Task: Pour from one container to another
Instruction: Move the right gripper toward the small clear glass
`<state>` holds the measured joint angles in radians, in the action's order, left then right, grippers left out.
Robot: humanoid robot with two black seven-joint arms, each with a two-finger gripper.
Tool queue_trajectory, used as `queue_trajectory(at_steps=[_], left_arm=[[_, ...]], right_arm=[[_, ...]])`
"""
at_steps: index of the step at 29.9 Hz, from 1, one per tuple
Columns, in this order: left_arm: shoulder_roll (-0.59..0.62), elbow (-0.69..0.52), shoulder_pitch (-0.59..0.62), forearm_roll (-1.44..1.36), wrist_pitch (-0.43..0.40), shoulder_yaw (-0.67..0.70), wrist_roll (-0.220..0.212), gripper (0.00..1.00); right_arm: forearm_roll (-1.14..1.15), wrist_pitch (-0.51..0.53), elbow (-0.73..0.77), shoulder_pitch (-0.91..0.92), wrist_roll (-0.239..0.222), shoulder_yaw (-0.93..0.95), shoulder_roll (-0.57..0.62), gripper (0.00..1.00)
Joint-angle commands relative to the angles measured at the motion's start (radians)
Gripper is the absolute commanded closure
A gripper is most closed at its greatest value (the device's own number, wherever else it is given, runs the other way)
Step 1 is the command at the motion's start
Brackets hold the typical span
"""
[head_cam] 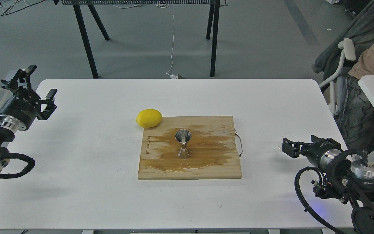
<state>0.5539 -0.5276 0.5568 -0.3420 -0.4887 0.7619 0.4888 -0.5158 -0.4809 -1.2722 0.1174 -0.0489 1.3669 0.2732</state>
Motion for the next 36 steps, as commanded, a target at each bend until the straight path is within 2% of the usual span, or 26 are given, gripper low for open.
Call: queue_trajectory(at_steps=[1, 28, 36], left_arm=[[0.000, 0.001, 0.000, 0.000, 0.000, 0.000, 0.000, 0.01], [0.000, 0.020, 0.000, 0.001, 0.000, 0.000, 0.000, 0.01], [0.000, 0.021, -0.002, 0.000, 0.000, 0.000, 0.000, 0.01]], right_arm=[[0.002, 0.001, 0.020, 0.010, -0.002, -0.008, 0.000, 0.02], [0.042, 0.013, 0.177, 0.122, -0.005, -0.081, -0.055, 0.02], [0.042, 0.025, 0.195, 0.133, -0.003, -0.086, -0.065, 0.05]])
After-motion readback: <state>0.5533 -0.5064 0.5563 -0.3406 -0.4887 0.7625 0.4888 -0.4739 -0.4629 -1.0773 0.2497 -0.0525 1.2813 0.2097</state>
